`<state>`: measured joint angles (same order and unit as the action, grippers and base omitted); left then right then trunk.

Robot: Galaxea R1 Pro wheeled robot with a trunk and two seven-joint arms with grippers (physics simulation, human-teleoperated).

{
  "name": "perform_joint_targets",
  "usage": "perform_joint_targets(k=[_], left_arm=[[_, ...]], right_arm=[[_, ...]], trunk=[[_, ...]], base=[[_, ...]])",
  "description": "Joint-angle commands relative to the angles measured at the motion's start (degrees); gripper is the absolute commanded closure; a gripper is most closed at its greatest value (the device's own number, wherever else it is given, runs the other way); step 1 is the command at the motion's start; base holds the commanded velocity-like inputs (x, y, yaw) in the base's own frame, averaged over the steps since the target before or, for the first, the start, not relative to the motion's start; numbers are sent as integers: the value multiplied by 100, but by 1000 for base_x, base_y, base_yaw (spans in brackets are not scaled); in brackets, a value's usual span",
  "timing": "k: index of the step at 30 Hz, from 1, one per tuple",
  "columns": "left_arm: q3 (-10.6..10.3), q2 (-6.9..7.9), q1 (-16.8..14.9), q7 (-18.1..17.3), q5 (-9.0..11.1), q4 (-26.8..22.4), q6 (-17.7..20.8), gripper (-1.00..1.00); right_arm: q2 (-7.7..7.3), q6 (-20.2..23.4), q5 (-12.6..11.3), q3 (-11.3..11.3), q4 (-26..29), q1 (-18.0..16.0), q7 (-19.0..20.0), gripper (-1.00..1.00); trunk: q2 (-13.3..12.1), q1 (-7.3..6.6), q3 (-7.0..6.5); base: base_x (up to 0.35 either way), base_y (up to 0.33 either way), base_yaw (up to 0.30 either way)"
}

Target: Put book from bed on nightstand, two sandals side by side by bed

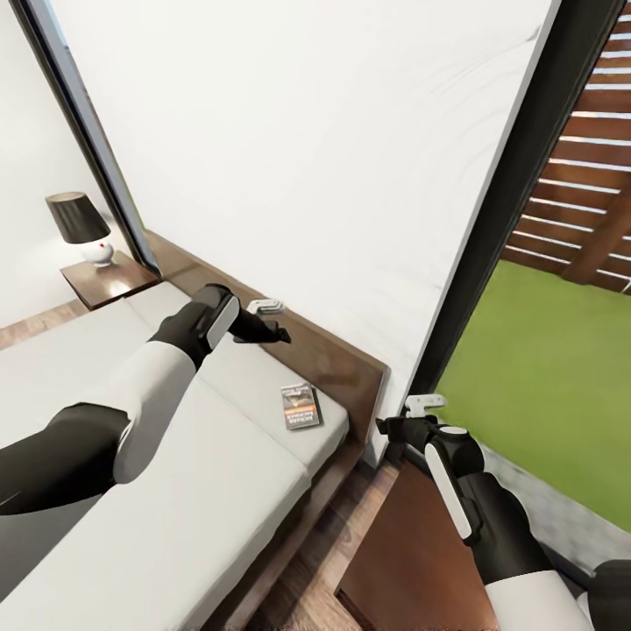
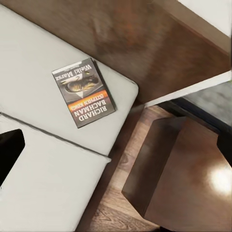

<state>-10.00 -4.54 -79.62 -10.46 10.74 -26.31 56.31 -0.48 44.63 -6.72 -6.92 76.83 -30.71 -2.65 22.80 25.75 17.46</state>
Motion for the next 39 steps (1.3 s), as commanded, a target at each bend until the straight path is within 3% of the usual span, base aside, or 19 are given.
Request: perform_joint_targets(k=[1, 26, 32, 39], left_arm=[[-36, 5, -23, 24, 54, -5, 19, -100], [-33, 7, -89, 37, 33, 47, -61, -100], [-28, 21, -89, 36, 33, 47, -67, -100], [-28, 15, -89, 35, 33, 48, -68, -100]], right_arm=[[-5, 25, -46, -9, 7, -5, -29, -100], [-10, -47, -45, -6, 40, -5, -1, -100], [-136, -73, -41, 37, 248, 10, 713, -100], [-180, -60, -40, 41, 304, 13, 878, -100]], trunk=[[11, 3, 20], [11, 3, 251], [11, 3, 306], [11, 3, 370]], base=[[0, 0, 0], [0, 0, 0], [0, 0, 0], [0, 0, 0]])
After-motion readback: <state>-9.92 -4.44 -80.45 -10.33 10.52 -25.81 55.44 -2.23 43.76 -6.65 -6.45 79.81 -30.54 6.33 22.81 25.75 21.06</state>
